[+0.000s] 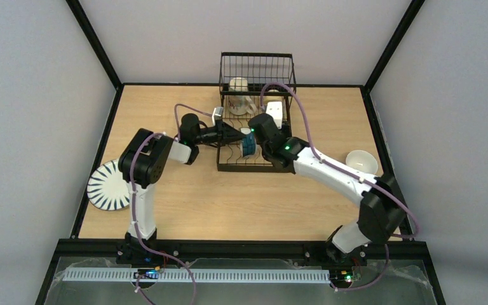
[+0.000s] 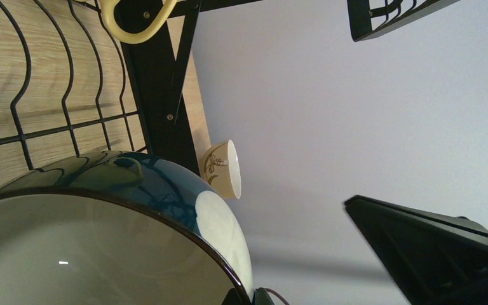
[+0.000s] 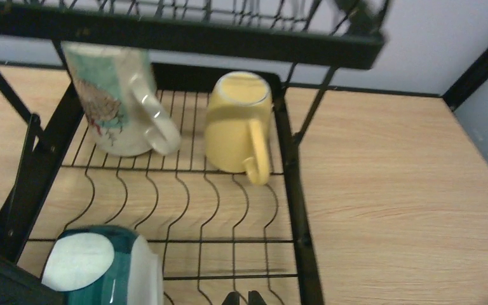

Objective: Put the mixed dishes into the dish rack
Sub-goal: Insert the bowl into the dish rack.

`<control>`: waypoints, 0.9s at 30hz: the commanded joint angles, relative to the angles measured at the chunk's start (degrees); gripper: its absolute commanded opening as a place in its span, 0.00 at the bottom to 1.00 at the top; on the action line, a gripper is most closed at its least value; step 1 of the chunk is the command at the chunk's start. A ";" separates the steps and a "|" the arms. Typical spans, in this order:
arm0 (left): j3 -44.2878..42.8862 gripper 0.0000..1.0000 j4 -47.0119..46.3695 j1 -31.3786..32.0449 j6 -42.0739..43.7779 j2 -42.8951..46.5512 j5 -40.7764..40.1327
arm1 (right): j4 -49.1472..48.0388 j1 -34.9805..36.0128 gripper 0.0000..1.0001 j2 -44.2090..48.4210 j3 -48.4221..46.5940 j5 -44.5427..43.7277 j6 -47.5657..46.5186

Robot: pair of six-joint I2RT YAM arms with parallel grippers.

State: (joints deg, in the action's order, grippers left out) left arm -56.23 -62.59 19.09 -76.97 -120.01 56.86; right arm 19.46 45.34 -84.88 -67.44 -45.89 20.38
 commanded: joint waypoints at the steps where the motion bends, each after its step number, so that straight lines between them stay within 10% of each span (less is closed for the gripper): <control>1: -0.69 0.02 -5.99 -0.46 0.50 -1.43 0.85 | -3.17 -1.06 0.02 -4.00 -1.21 6.35 0.96; 27: -1.45 0.02 -18.45 -1.07 -8.34 -7.41 0.97 | -5.82 -4.47 0.00 -12.13 0.63 10.63 1.77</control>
State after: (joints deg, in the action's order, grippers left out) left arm -57.89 -76.38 18.31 -85.84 -126.21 58.26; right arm 15.53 41.45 -95.66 -67.42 -36.07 21.43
